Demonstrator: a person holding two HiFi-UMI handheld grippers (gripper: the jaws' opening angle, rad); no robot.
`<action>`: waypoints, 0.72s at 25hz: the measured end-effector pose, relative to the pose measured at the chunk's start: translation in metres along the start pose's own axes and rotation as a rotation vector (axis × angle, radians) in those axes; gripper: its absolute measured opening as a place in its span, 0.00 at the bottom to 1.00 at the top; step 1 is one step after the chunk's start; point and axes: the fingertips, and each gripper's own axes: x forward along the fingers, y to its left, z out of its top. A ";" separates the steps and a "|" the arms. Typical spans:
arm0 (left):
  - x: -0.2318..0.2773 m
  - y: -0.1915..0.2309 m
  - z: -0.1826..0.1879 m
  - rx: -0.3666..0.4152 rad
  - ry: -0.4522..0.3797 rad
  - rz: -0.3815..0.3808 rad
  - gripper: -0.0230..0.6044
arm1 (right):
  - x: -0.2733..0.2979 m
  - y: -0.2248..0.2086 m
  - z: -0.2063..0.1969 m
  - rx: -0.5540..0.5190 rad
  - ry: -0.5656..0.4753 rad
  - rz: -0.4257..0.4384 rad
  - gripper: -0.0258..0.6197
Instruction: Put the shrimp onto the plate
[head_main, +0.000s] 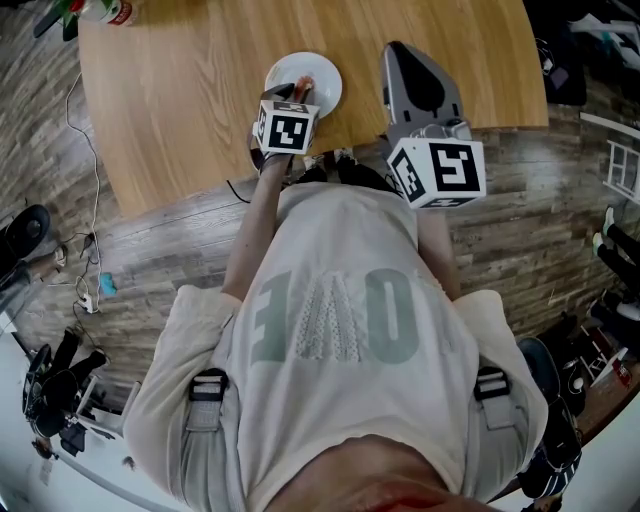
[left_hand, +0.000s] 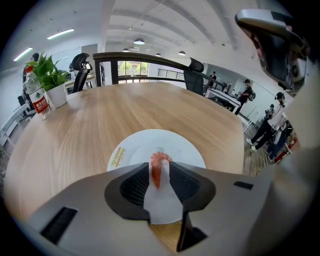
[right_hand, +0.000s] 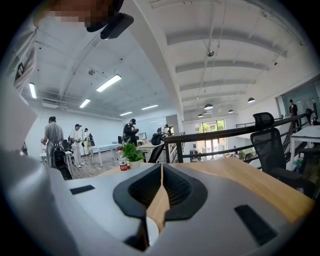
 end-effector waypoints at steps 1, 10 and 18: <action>-0.001 0.001 0.000 0.000 -0.001 0.004 0.23 | 0.000 0.000 0.000 -0.001 -0.001 0.002 0.08; -0.009 0.005 0.009 -0.025 -0.031 0.033 0.23 | -0.001 0.001 0.003 -0.002 -0.010 0.019 0.08; -0.041 0.009 0.056 -0.039 -0.202 0.064 0.21 | 0.008 0.009 0.020 -0.036 -0.057 0.064 0.08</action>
